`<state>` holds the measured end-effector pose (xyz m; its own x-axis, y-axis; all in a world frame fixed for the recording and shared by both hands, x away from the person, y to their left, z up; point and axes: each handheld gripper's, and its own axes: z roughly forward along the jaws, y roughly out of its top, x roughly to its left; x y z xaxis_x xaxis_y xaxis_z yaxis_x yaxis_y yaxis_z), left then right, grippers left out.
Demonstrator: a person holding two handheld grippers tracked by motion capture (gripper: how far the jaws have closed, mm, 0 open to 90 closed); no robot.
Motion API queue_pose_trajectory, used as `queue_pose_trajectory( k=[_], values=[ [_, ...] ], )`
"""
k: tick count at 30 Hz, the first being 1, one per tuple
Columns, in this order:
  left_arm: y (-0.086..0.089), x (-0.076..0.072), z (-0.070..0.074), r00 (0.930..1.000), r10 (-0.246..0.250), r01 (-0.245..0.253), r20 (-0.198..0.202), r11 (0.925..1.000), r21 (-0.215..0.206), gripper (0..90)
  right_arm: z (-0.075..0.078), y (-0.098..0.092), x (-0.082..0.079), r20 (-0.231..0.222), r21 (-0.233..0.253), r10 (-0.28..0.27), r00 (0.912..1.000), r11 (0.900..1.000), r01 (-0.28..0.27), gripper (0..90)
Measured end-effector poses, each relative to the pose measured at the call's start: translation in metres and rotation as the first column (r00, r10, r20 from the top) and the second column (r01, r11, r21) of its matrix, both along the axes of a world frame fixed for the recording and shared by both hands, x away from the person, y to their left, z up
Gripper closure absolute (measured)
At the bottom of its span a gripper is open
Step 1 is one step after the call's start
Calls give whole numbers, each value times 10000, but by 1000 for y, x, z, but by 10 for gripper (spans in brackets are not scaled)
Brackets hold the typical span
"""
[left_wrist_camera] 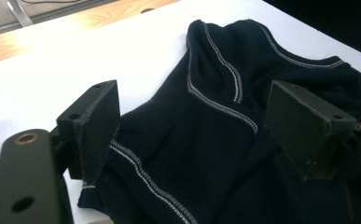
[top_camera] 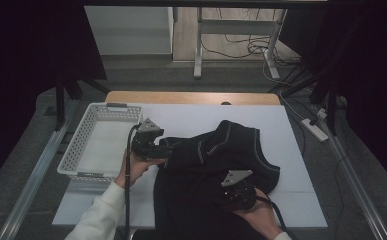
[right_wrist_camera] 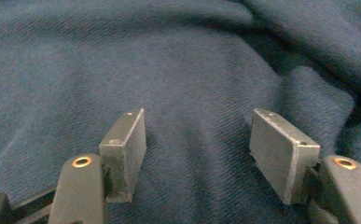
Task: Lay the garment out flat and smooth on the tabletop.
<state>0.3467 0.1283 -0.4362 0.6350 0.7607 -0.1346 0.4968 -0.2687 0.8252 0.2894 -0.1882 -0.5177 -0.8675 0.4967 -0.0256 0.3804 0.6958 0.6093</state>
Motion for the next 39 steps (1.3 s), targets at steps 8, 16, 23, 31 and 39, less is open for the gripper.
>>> queue_pose_trajectory(
  k=[8,16,23,31,39],
  values=[
    [2,-1,2,10000,27,-27,33,10000,-84,193,2,-13,-6,-7,145,210,9998,9997,-209,842],
    [2,-1,3,10000,19,-18,55,9999,-111,193,5,-19,-22,102,-54,364,9993,9993,-363,868],
    [2,-2,3,10000,19,-19,43,10000,-98,194,7,-31,-51,-327,232,630,9975,9978,-622,874],
    [1,-1,1,10000,44,-44,-3,10000,-72,194,10,-29,-72,-642,392,1178,9910,9925,-1154,874],
    [-5,0,-3,10000,-29,30,-65,10000,50,198,21,-32,-68,-181,1476,1009,9947,9843,-971,623]
  ],
)
